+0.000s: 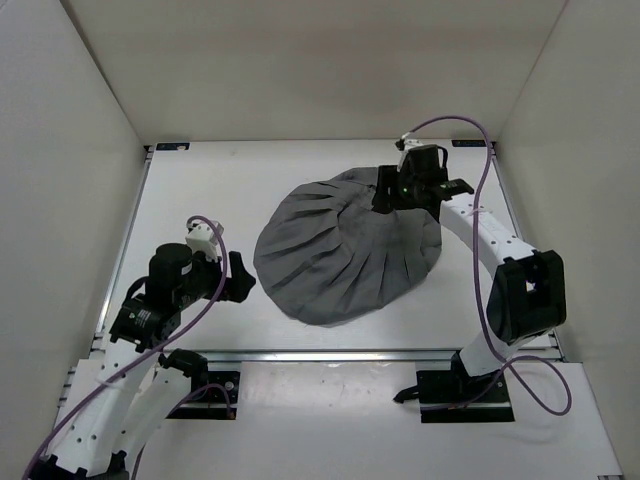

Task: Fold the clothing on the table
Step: Flatten the skirt out

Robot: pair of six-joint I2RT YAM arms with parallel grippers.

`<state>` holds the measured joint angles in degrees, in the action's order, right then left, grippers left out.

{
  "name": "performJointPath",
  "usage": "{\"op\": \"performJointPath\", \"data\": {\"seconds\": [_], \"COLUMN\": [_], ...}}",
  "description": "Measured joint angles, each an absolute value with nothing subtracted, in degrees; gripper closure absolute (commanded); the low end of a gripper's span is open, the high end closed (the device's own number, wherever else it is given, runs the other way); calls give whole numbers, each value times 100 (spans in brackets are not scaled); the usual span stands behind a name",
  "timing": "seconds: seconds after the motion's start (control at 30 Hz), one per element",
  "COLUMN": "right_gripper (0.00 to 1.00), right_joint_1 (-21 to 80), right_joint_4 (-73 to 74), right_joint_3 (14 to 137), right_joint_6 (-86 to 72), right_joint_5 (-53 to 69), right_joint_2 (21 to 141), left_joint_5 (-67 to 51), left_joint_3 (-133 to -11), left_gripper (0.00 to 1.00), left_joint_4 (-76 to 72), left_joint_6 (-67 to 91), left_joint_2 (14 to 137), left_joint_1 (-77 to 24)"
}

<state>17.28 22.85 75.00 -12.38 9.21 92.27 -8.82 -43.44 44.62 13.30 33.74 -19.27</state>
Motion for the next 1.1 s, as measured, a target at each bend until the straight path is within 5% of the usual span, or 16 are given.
{"op": "performJointPath", "data": {"seconds": [0.67,0.77,0.8,0.97,1.1], "right_gripper": [39,75,99,100,100], "right_joint_1": [1772,1669,1667,1649,1745], "right_joint_4": [1527,1455,1435,1140,709], "right_joint_3": [6674,6722,6737,6556,5529], "right_joint_6": [-934,-858,-858,-864,-1262], "right_joint_5": [-882,-886,-906,-996,-685], "right_joint_2": [9870,10180,10285,10335,9295], "left_joint_5": [-967,-972,-972,-1057,-1435], "left_joint_3": [-4320,-4300,-4296,-4292,-4119], "left_gripper": [2,1,2,2,1], "left_joint_4": [4453,4451,4456,4447,4130], "left_joint_6": [1293,1293,1293,1243,1190], "left_joint_2": [3026,3028,3033,3122,3175], "left_joint_1": [-1861,-1861,-1870,-1876,-1579]}}
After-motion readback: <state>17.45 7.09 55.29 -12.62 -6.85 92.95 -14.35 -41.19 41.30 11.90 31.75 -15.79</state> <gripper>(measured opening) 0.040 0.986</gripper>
